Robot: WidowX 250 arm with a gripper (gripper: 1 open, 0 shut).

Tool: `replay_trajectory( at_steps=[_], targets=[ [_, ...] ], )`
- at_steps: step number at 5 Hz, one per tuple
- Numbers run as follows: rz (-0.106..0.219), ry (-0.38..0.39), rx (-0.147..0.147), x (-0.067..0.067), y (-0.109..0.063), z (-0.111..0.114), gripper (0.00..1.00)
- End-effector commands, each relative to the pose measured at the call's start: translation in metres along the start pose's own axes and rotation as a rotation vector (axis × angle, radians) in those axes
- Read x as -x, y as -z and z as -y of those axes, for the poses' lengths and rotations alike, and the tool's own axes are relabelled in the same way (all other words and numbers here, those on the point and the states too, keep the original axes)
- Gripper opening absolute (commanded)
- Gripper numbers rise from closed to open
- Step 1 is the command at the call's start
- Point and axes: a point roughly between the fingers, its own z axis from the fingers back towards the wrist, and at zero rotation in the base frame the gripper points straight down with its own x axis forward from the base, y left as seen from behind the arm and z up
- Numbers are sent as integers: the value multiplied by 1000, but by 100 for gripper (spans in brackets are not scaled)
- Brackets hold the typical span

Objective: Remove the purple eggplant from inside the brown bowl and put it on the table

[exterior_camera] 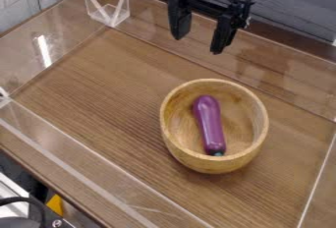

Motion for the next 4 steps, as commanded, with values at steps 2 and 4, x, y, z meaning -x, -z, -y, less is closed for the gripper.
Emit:
replay_trajectory(
  at_steps=[2,4],
  targets=[
    [-35,-153,51,7,16,10,100],
    [-29,-303,83,11,28,26,100]
  ],
)
